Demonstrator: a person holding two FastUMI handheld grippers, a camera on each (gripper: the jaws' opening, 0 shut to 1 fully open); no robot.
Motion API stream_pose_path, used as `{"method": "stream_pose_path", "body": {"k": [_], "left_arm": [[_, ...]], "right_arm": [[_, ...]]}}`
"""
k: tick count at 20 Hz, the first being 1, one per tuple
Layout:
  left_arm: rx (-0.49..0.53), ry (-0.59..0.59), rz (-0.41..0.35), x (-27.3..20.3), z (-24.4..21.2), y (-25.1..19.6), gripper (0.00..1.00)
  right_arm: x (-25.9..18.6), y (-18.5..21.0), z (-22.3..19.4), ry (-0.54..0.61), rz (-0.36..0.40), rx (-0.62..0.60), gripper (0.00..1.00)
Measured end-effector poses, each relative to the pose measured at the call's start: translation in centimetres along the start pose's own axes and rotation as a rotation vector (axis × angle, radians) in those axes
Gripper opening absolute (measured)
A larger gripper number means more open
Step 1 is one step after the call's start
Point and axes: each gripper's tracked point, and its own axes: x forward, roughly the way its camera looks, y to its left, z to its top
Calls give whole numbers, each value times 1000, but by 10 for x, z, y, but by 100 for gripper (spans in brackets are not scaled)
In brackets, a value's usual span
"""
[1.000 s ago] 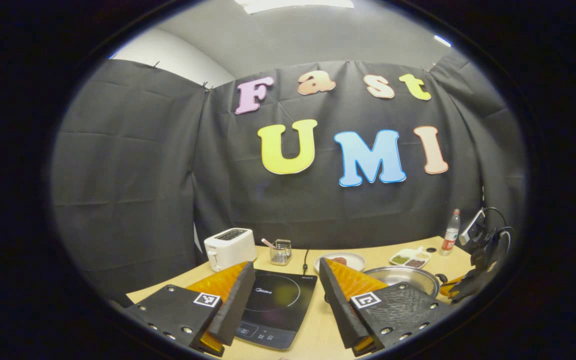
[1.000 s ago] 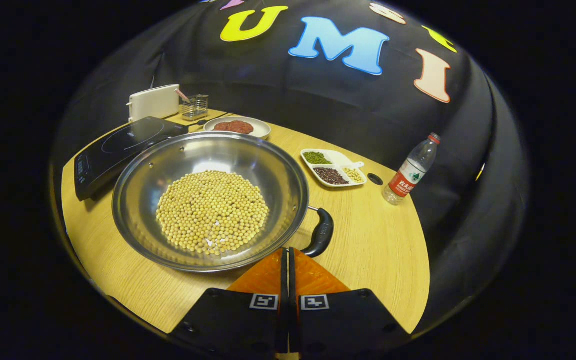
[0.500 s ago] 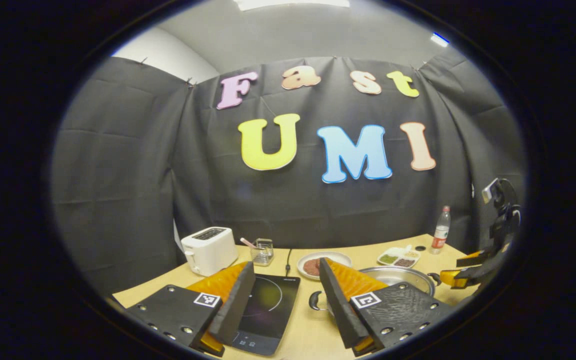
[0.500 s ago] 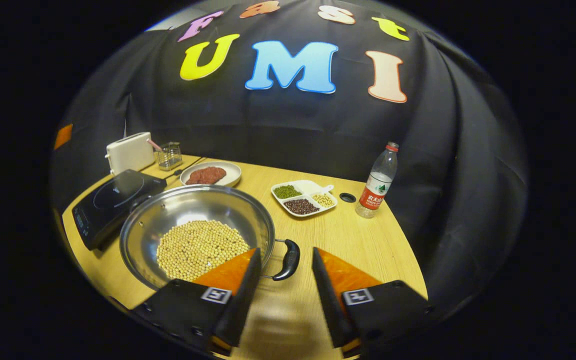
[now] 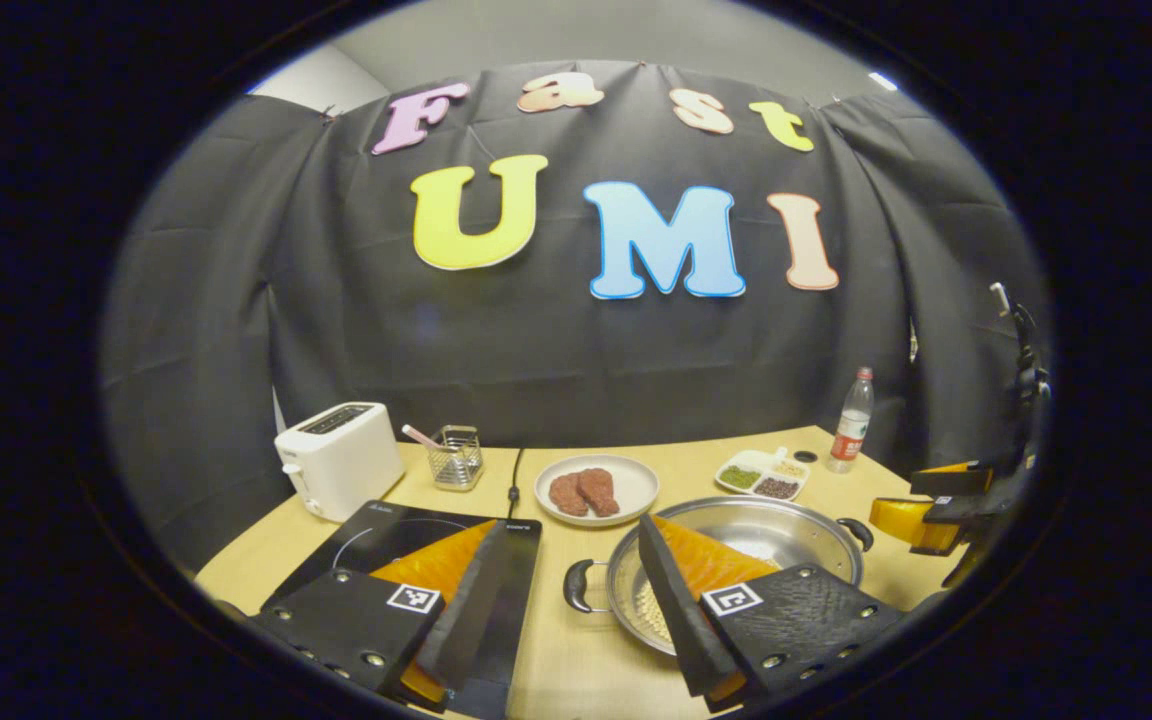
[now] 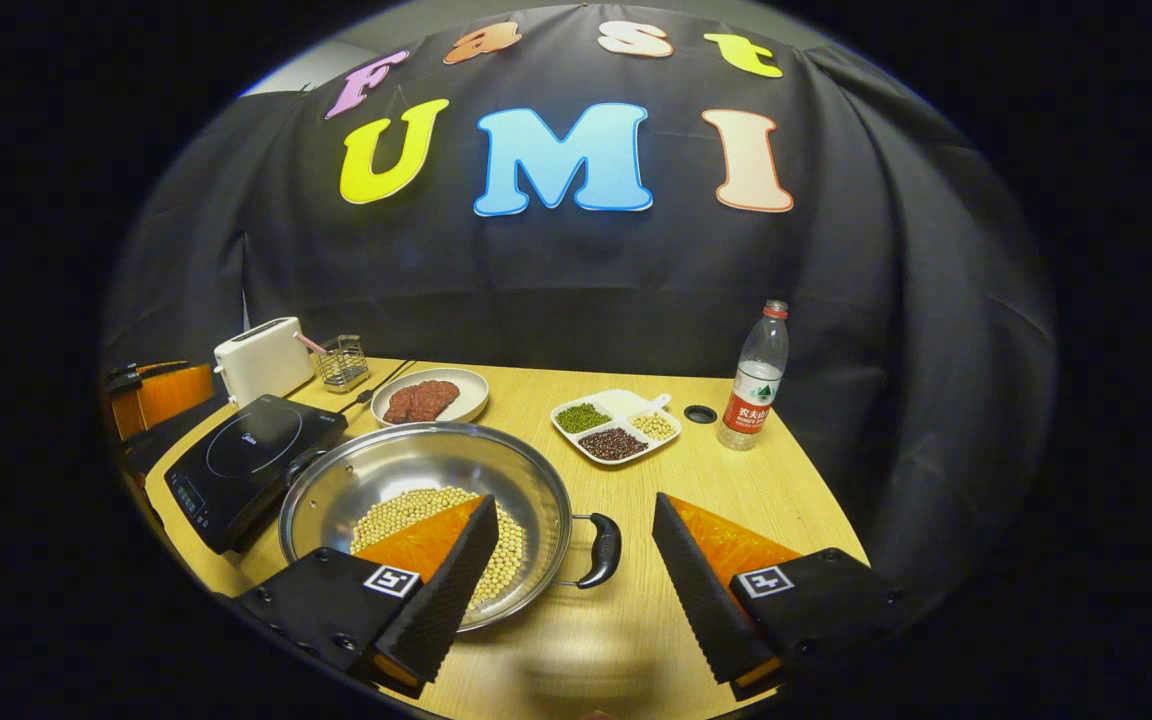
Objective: First push the handle of the pot to place it horizontally, then grasp the pot with both hands and set it on the induction cooktop.
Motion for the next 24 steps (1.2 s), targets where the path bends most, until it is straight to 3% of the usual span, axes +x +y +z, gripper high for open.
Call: {"method": "stream_pose_path", "body": {"k": [6,8,10,16,24], "left_arm": [[-32,107,-56,49,-39,-13,77],[-47,137,-61,64,-51,-13,82],[-57,170,-62,73,-65,-12,77],[-58,259,-57,97,-103,-9,80],[-37,331,-67,114,-133,-10,77]], "right_arm": [[20,-9,-10,49,-33,24,99],[26,-12,-14,61,-39,25,99],[32,-13,-18,79,-41,24,99],[51,-11,-33,136,-36,36,98],[73,-7,-59,225,-28,52,99]]}}
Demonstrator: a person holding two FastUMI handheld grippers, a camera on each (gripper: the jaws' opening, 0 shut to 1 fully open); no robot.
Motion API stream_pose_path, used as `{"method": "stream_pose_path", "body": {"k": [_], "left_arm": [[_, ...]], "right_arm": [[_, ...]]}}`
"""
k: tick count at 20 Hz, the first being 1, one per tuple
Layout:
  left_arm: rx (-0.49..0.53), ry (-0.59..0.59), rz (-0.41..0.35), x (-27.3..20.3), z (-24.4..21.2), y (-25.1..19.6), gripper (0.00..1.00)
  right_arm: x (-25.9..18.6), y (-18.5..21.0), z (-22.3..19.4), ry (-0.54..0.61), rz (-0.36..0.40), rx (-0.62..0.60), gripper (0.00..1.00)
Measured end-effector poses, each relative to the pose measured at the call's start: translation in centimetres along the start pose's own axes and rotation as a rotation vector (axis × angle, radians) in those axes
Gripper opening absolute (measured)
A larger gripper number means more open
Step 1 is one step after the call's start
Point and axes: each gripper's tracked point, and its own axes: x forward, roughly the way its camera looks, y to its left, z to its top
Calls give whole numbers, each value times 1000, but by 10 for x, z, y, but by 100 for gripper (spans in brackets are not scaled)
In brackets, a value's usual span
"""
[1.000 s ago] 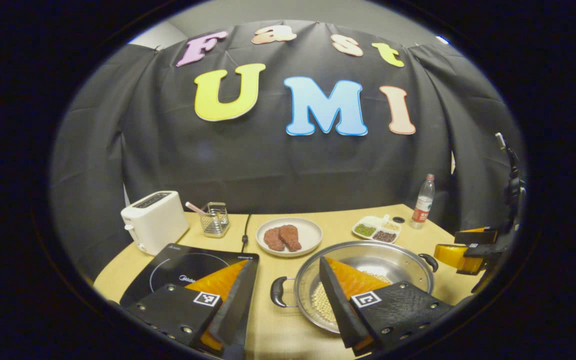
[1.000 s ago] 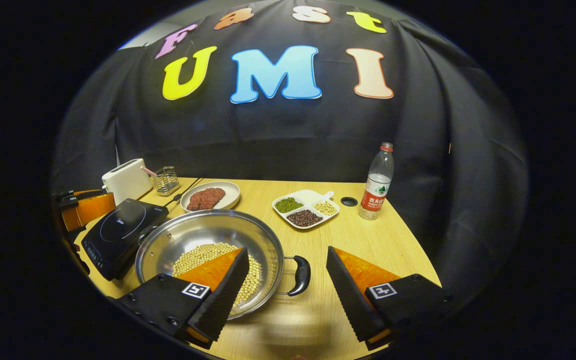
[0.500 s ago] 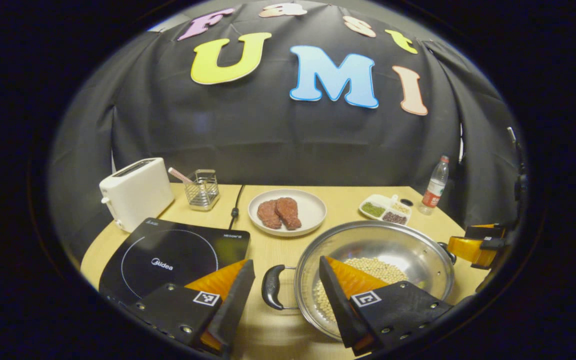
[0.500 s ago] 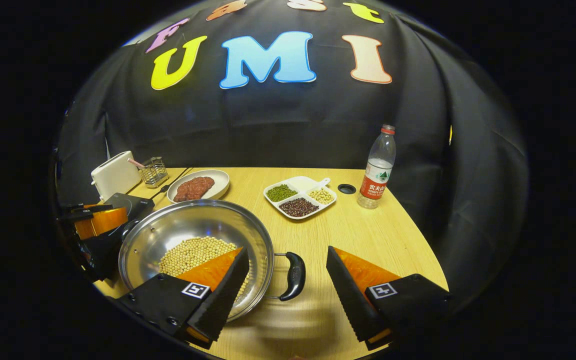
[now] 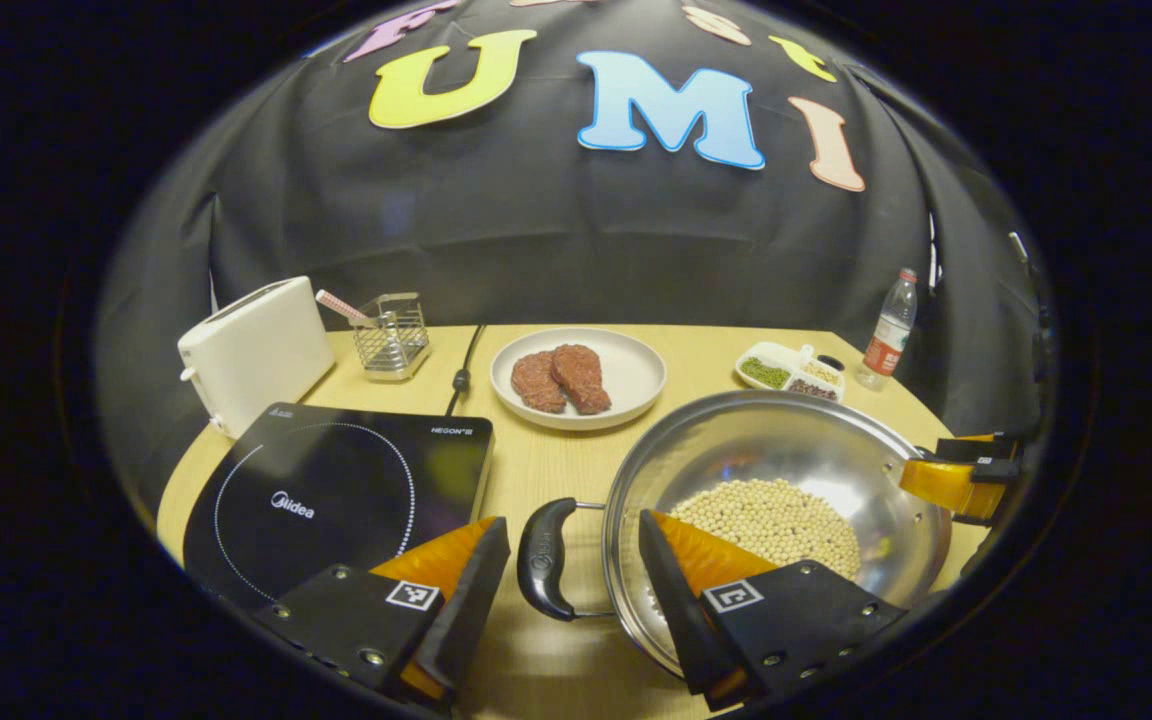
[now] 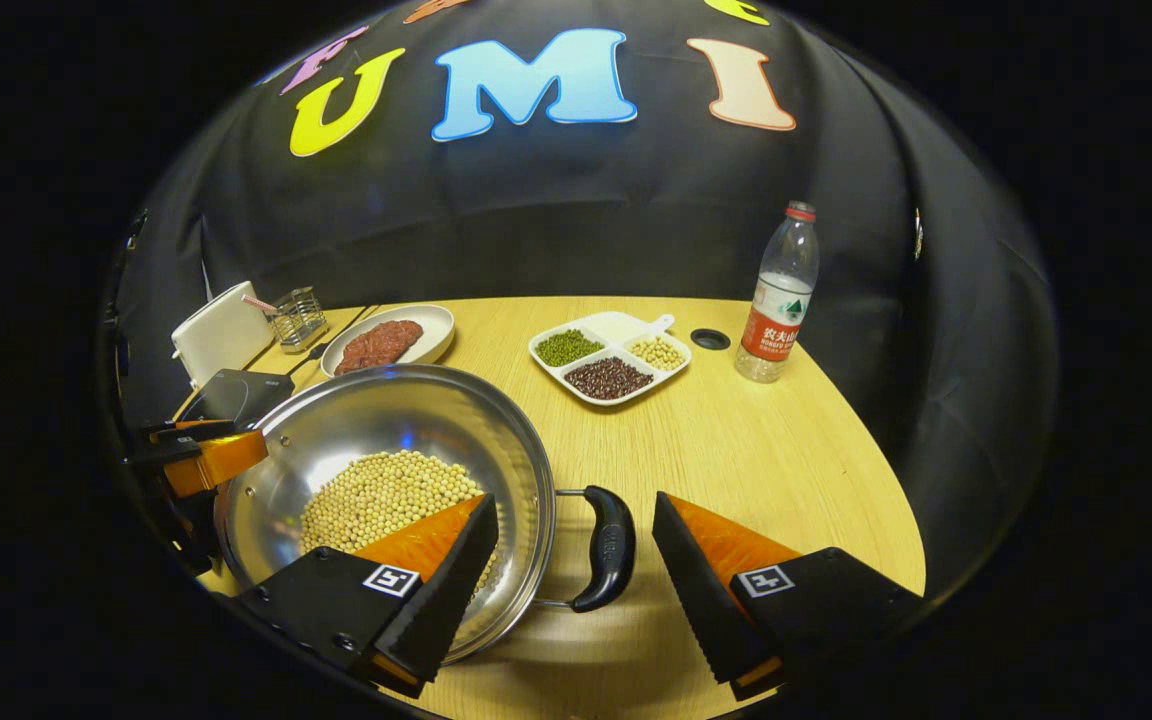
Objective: First push the handle of the pot to place it horizontally, then grasp the pot with both hands and set it on the induction cooktop.
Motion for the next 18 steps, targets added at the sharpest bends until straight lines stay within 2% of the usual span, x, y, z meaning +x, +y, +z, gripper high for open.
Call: {"method": "stream_pose_path", "body": {"k": [2,6,8,9,10,11,12,13,15,16,17,18], "left_arm": [[3,12,-4,3,-4,-1,80],[6,29,-3,9,-7,-1,80],[15,57,5,10,-14,1,77],[18,70,10,11,-17,3,77],[17,76,14,12,-19,4,80],[13,77,17,12,-19,5,80],[11,79,22,12,-19,7,77],[9,84,18,13,-21,7,80],[-7,87,-14,14,-22,0,77],[-14,85,-14,11,-19,1,60],[-19,87,-14,14,-21,1,65],[-20,86,-12,14,-20,1,62]], "right_arm": [[6,0,-6,28,-1,8,99],[12,-2,-11,57,0,31,98],[13,-3,-10,58,-5,37,91],[13,-3,-11,60,-5,39,83],[14,-4,-11,62,-7,39,83],[13,-2,-12,64,-4,40,72],[13,-3,-11,65,-5,44,67],[13,-4,-12,73,-7,52,65],[14,-2,-12,80,-5,65,62],[14,-1,-12,81,-6,68,60],[10,-1,-11,86,-1,73,60],[15,1,-12,85,9,76,54]]}}
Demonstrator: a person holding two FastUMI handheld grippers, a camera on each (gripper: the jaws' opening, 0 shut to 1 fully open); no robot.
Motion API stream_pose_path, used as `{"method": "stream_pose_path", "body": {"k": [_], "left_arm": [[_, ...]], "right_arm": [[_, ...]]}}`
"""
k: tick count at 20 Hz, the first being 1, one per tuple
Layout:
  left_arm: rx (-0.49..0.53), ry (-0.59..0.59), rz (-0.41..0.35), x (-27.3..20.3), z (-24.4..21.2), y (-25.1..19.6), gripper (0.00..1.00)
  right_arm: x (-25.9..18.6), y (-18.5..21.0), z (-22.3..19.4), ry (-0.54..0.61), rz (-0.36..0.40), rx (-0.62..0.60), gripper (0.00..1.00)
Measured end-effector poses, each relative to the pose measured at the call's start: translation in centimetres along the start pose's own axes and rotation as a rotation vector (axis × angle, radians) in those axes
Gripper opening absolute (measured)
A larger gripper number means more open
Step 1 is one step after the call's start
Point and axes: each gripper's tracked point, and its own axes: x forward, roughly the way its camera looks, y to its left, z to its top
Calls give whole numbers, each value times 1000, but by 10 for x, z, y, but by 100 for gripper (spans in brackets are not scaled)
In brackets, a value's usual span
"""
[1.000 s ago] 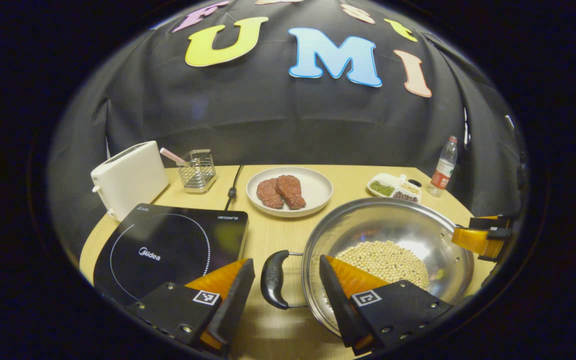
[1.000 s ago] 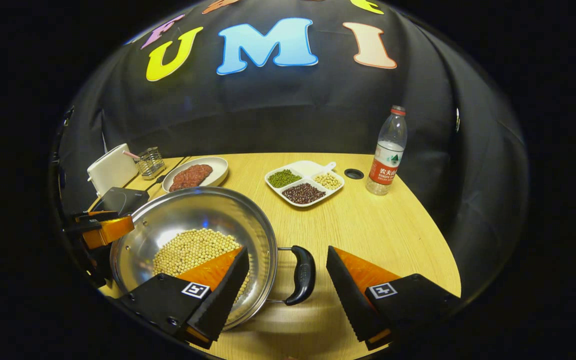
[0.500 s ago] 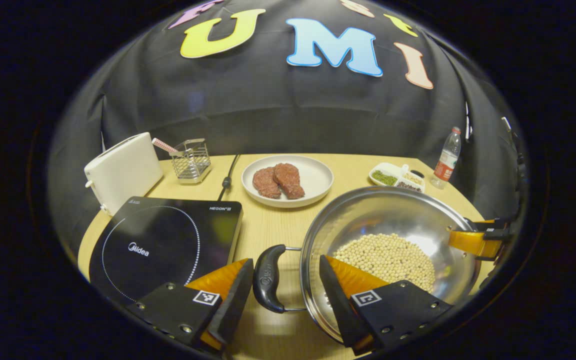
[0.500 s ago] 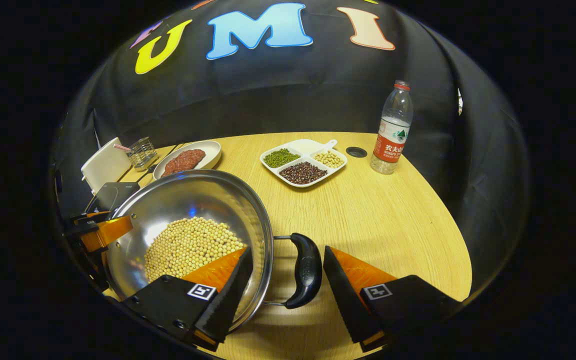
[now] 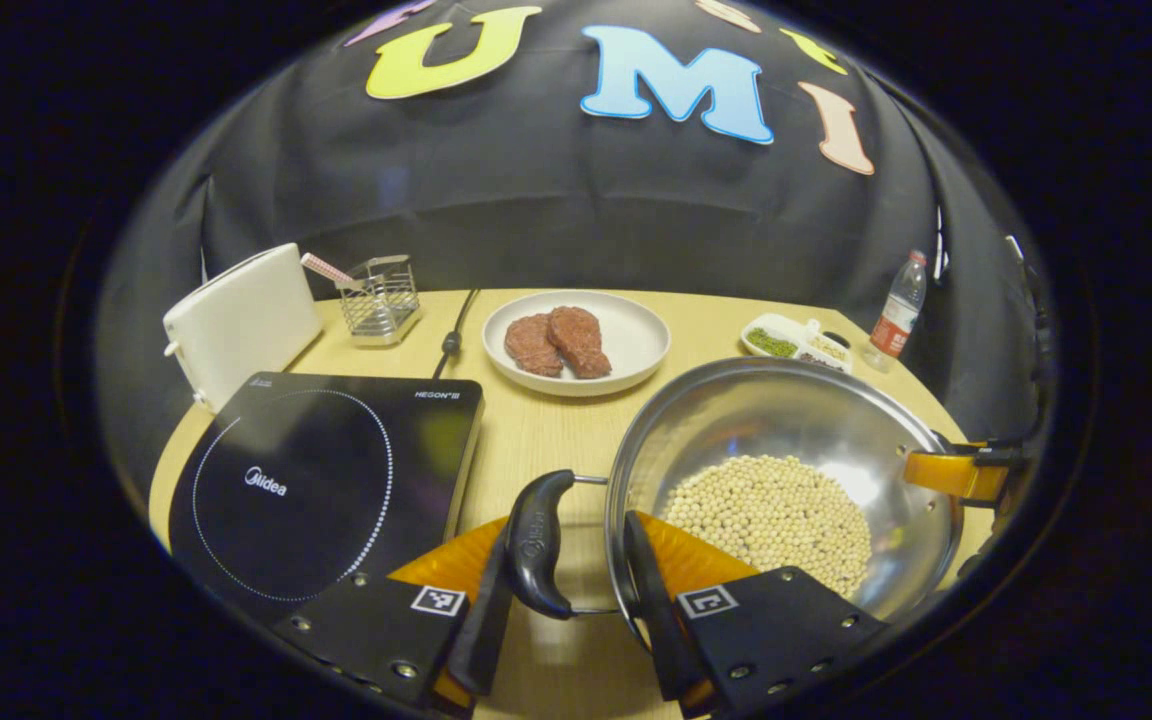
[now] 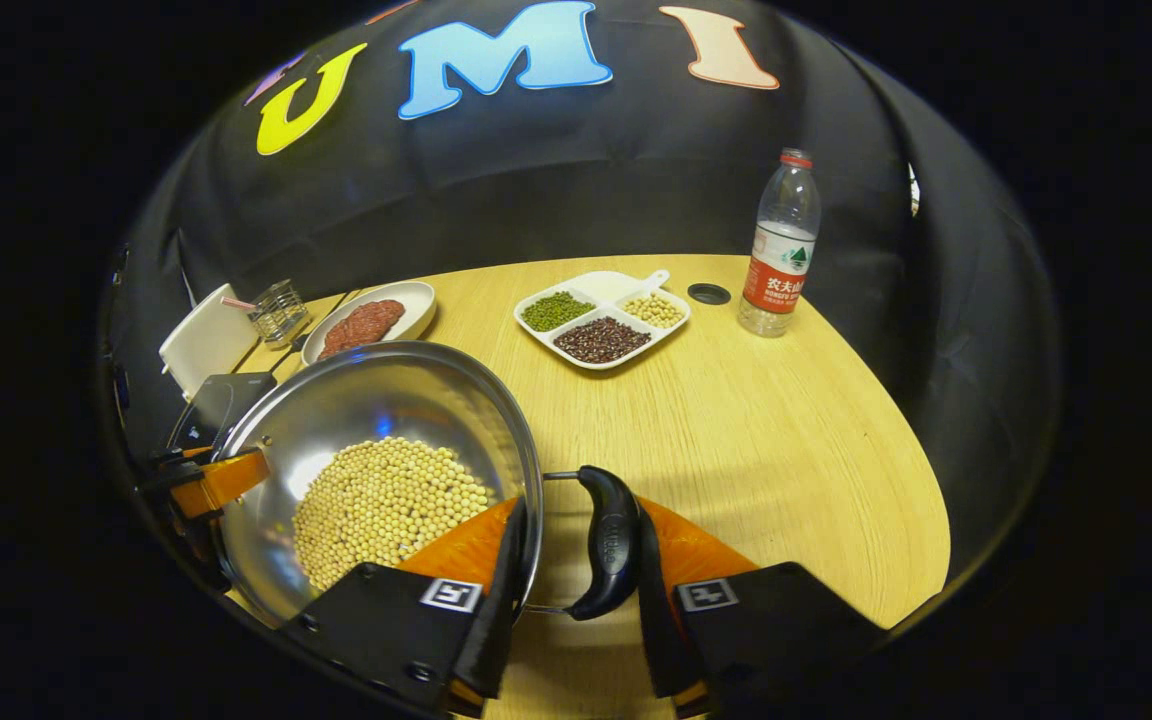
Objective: First push the handle of the pot to place it horizontally, then grasp the pot with both hands and set it on the induction cooktop.
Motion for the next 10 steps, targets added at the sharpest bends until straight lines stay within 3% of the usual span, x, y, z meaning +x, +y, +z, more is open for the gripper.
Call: {"method": "stream_pose_path", "body": {"k": [1,3,10], "left_arm": [[2,2,1,0,-1,0,61],[-8,5,2,-1,1,0,58],[-26,2,7,-12,5,0,56]], "right_arm": [[0,-1,0,0,1,5,55],[-2,0,1,10,17,11,48],[-16,0,8,2,15,-19,47]]}}
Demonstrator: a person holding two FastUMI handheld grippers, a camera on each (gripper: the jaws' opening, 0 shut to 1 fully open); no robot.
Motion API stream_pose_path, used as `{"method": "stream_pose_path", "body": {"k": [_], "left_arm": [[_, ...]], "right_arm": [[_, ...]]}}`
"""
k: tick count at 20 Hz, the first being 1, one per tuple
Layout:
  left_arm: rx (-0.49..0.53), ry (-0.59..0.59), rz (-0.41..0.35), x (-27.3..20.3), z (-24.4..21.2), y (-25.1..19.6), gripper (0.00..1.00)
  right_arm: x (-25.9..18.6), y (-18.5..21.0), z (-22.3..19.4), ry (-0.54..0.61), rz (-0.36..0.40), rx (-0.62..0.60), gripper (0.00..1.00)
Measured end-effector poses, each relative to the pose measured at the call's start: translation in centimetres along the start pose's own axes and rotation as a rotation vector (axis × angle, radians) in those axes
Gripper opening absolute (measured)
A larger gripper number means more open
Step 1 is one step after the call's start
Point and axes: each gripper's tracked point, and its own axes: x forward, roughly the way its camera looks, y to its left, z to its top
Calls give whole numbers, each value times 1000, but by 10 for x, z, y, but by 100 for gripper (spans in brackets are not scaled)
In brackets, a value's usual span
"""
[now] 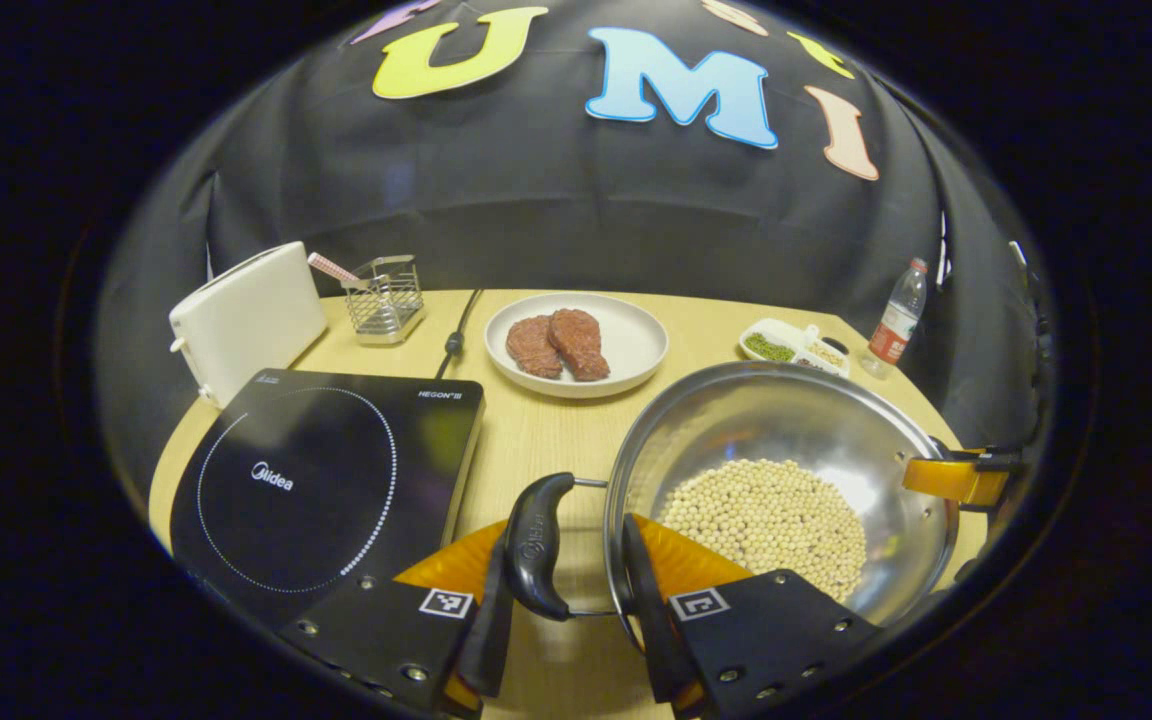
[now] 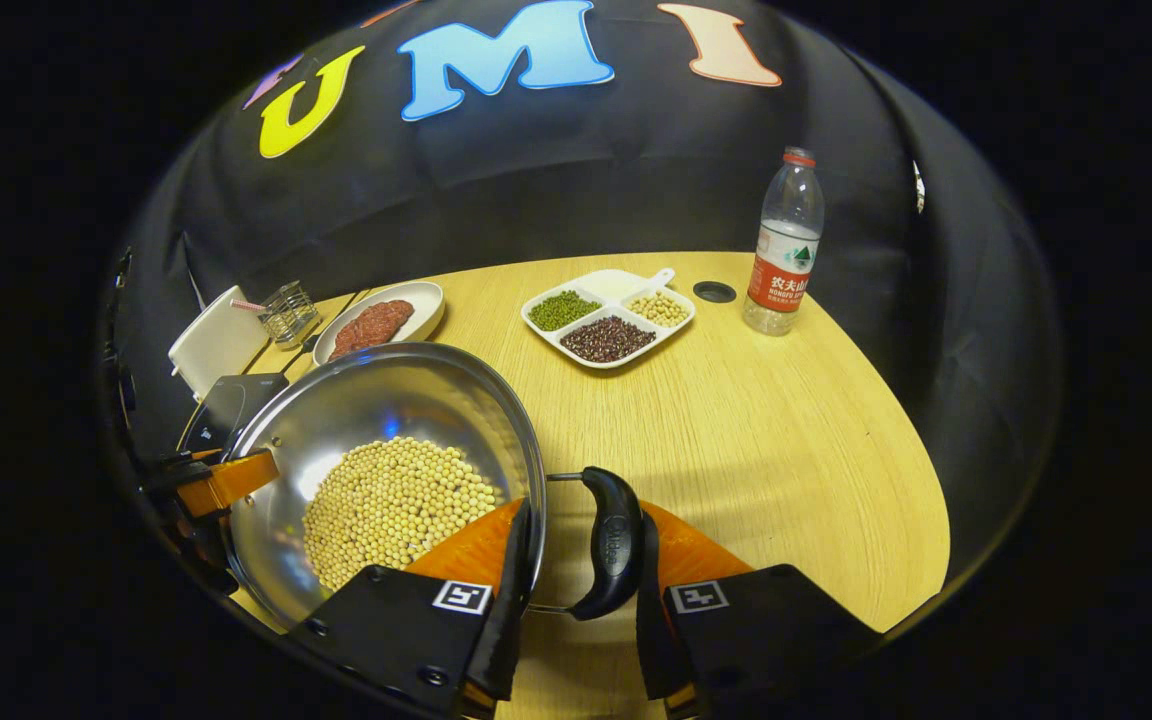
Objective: First push the handle of the pot to place it horizontally, then grasp the pot with both hands and set it on the induction cooktop.
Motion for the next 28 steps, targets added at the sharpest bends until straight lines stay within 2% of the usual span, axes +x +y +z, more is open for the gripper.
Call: {"method": "stream_pose_path", "body": {"k": [2,6,7,8,10,11,12,14,16,25,27,28], "left_arm": [[-12,-4,2,-13,6,1,53],[-3,-33,-3,-36,28,14,59],[-1,-36,-3,-44,33,19,56],[1,-45,-6,-50,38,25,59],[13,-55,-15,-58,47,39,56],[19,-57,-23,-60,51,45,56],[23,-62,-28,-63,55,52,56],[20,-67,-32,-68,61,68,59],[14,-74,-36,-69,65,85,56],[5,-74,-26,-74,75,168,56],[-7,-72,-19,-75,71,185,56],[-14,-71,-17,-74,70,194,59]], "right_arm": [[-10,4,6,-6,-1,-2,47],[-34,22,15,-22,1,17,47],[-40,28,17,-27,3,26,47],[-44,35,19,-31,4,35,47],[-52,49,22,-45,-2,55,47],[-55,56,22,-51,-7,60,50],[-58,64,23,-53,-9,63,47],[-62,81,27,-62,-14,69,47],[-65,96,33,-75,-21,61,47],[-56,175,34,-68,-11,66,47],[-53,190,35,-67,-7,58,50],[-51,198,36,-66,-6,53,50]]}}
